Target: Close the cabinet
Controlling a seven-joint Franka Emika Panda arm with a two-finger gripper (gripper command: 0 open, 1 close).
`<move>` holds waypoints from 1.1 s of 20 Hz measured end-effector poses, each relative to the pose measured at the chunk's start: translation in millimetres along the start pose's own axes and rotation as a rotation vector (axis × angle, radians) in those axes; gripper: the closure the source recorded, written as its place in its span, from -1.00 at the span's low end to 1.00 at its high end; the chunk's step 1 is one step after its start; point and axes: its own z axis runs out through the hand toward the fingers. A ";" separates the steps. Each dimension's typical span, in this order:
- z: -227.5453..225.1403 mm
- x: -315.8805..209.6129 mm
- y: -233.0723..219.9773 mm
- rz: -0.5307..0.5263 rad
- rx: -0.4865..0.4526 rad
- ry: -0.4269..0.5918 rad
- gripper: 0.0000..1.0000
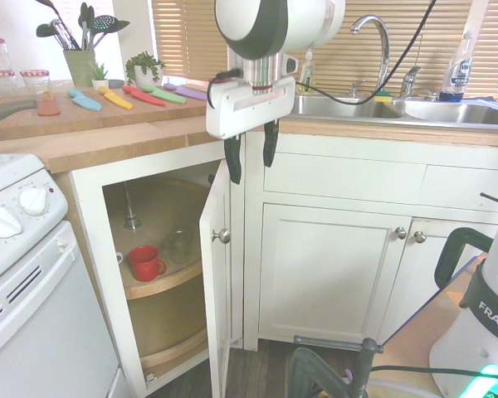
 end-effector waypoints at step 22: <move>77.7 26.6 -34.4 -0.187 -0.037 0.021 1.00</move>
